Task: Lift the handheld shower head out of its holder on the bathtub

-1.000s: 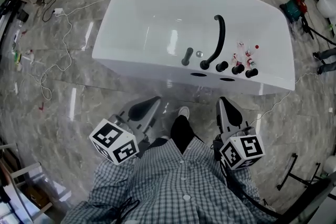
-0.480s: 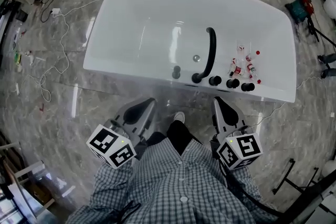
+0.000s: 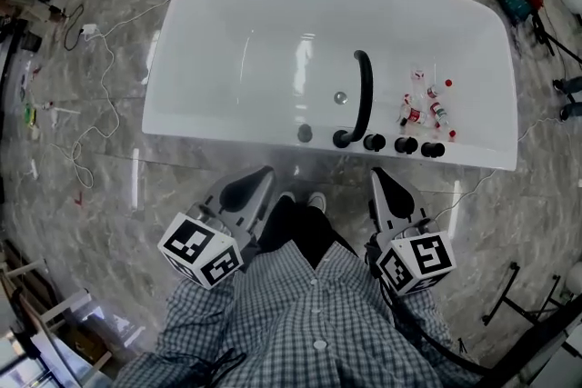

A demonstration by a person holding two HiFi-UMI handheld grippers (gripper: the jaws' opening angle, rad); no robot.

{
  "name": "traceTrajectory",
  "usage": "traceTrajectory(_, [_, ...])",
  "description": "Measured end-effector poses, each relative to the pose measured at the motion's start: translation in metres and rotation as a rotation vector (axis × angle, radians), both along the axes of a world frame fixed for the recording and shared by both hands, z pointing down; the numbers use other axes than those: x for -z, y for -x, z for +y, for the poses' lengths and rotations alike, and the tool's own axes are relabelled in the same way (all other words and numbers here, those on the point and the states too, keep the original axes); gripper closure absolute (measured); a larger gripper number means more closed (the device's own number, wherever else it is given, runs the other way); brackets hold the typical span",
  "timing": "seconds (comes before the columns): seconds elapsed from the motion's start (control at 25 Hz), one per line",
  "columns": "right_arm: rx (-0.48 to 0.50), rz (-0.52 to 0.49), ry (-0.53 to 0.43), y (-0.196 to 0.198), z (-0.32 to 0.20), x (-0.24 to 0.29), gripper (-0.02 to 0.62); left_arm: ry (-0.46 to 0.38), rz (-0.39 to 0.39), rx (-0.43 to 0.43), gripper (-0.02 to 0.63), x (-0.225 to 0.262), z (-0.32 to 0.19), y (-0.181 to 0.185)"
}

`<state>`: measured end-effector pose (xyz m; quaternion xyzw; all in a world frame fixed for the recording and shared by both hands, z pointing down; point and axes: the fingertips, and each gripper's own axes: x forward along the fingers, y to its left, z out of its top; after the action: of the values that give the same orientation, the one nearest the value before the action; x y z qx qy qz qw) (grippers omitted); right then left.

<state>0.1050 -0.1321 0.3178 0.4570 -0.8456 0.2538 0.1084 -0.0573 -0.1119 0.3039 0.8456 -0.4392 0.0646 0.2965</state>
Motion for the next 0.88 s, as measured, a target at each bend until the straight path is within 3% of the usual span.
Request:
traceTrajectory(0.2, [-0.015, 0.023, -0.002, 0.002, -0.009, -0.008, 0.577, 0.007, -0.050, -0.067, 0.597, -0.021, -0.010, 0.001])
traceTrajectory(0.56, [-0.051, 0.017, 0.052, 0.017, -0.002, -0.035, 0.577, 0.047, -0.049, -0.139, 0.597, -0.066, -0.013, 0.012])
traceTrajectory(0.88, [-0.051, 0.040, 0.085, 0.016, 0.002, -0.070, 0.577, 0.089, -0.046, -0.134, 0.597, -0.114, -0.019, 0.011])
